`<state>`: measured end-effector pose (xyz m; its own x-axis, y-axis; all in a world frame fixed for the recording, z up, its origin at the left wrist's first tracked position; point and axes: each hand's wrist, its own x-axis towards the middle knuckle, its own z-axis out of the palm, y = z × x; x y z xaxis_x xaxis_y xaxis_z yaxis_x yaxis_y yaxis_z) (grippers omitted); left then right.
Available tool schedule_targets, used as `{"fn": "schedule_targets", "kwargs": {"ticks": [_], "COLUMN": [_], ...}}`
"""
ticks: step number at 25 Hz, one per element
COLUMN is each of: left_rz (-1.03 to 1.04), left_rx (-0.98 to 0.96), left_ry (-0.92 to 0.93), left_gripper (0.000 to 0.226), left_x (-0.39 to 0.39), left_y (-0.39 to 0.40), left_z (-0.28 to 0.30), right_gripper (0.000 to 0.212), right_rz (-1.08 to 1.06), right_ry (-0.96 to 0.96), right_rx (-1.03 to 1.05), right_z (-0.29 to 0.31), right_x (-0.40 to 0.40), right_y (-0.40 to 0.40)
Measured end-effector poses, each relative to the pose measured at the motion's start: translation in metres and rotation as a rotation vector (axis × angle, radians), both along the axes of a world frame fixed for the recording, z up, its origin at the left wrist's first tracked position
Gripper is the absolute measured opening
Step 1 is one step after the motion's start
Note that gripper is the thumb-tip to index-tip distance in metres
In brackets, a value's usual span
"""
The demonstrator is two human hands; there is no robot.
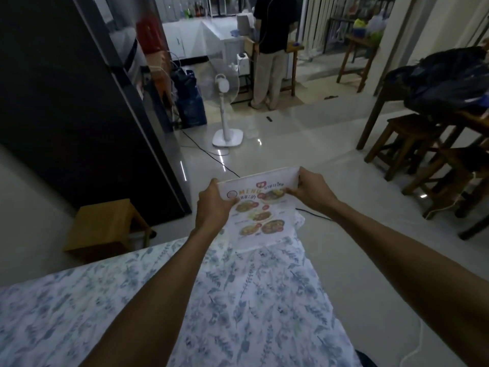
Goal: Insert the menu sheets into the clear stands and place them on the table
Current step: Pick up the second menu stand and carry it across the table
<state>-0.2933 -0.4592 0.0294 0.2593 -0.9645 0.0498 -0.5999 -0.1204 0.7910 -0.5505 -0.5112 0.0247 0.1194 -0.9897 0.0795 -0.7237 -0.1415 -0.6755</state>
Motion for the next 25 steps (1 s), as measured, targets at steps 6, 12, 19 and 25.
{"fn": "schedule_targets", "kwargs": {"ticks": [6, 12, 19, 25], "left_rz": [0.036, 0.023, -0.007, -0.013], "left_rx": [0.031, 0.028, 0.029, 0.076], "left_ry": [-0.055, -0.043, 0.008, -0.030], "left_gripper": [0.043, 0.056, 0.070, 0.061], "left_x": [-0.001, 0.012, 0.010, 0.011], "left_y": [-0.041, -0.064, -0.062, -0.063], "left_z": [-0.015, -0.030, -0.048, -0.062], "right_gripper": [0.053, 0.045, 0.030, 0.041], "right_rz": [0.076, 0.056, 0.088, 0.070], "right_ry": [-0.032, -0.056, -0.074, -0.128], "right_rx": [0.021, 0.035, 0.175, 0.262], "right_z": [-0.024, -0.045, -0.067, -0.081], "right_x": [0.001, 0.011, 0.006, 0.005], "right_y": [-0.053, -0.078, -0.083, -0.082]}}
